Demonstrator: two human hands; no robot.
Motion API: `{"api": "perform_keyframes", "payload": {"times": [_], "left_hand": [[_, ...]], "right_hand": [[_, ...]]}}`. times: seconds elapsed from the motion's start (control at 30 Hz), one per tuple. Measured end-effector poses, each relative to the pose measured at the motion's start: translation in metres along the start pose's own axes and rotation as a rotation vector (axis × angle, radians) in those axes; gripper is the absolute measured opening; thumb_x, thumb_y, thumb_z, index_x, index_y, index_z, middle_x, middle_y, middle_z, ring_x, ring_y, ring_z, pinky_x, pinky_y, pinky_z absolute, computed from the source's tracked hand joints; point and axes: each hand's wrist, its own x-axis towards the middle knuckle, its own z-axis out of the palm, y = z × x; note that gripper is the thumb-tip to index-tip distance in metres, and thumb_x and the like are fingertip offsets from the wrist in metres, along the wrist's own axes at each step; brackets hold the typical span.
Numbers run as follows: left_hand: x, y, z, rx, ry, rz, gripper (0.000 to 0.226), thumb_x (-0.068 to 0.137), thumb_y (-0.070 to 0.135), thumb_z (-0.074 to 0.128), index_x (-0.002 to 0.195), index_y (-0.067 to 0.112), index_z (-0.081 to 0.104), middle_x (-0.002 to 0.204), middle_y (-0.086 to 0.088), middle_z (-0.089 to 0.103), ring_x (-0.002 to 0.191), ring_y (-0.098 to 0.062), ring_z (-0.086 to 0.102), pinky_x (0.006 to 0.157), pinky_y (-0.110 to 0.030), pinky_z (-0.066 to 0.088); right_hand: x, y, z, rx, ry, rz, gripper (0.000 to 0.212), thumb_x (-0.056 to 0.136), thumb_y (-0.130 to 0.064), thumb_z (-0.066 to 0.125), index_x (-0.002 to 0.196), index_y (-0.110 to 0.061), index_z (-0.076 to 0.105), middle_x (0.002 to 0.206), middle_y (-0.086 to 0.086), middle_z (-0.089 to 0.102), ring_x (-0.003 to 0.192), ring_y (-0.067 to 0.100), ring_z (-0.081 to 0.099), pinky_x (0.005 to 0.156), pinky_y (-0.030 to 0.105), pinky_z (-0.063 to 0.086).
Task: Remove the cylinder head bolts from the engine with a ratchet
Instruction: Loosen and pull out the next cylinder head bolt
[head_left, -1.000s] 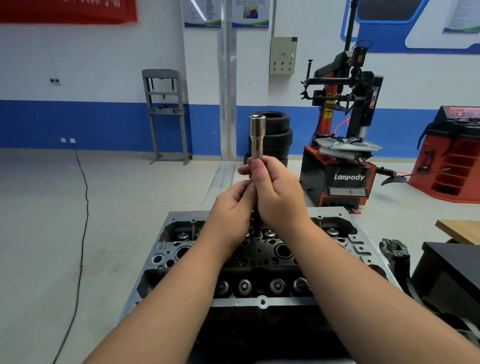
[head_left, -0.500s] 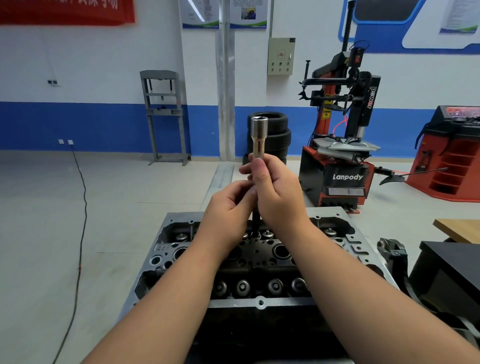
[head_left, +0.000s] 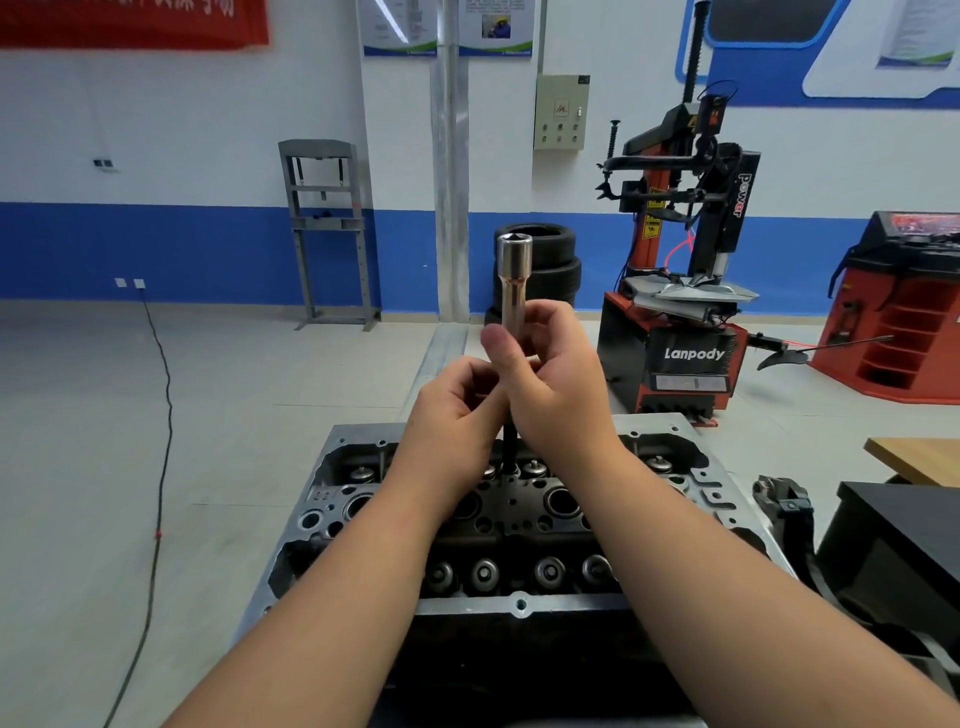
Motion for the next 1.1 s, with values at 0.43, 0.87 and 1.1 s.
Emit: {"api": "perform_keyframes", "payload": {"times": [0.43, 0.87, 1.1], "left_hand": [[-0.0007, 0.0025, 0.0018, 0.031, 0.021, -0.004, 0.006, 0.099, 0.036, 0.067, 0.099, 0.038, 0.072, 0.091, 0.003, 0.077, 0.086, -0.025, 0.073, 0.073, -0.045, 0.062], [-0.0024, 0.0043, 0.0026, 0.009, -0.005, -0.021, 0.014, 0.100, 0.044, 0.061, 0.102, 0.036, 0.072, 0.096, 0.000, 0.077, 0.094, -0.032, 0.071, 0.085, -0.056, 0.060], [-0.0010, 0.0003, 0.0028, -0.019, -0.004, -0.025, 0.010, 0.102, 0.034, 0.063, 0.108, 0.030, 0.071, 0.098, 0.005, 0.078, 0.090, -0.012, 0.074, 0.080, -0.037, 0.063]], "right_hand": [[0.0004, 0.0007, -0.0001, -0.015, -0.044, -0.001, 0.004, 0.096, -0.037, 0.059, 0.098, -0.034, 0.056, 0.086, -0.020, 0.066, 0.083, 0.005, 0.064, 0.074, 0.027, 0.053], [0.0005, -0.0002, 0.0002, 0.036, -0.041, 0.016, 0.005, 0.097, -0.041, 0.056, 0.100, -0.037, 0.055, 0.090, -0.010, 0.069, 0.082, 0.007, 0.065, 0.071, 0.023, 0.053], [0.0004, 0.0037, -0.0011, -0.014, 0.022, -0.009, 0.018, 0.098, -0.034, 0.059, 0.092, -0.017, 0.062, 0.075, -0.006, 0.063, 0.071, 0.009, 0.060, 0.064, 0.020, 0.048]]}}
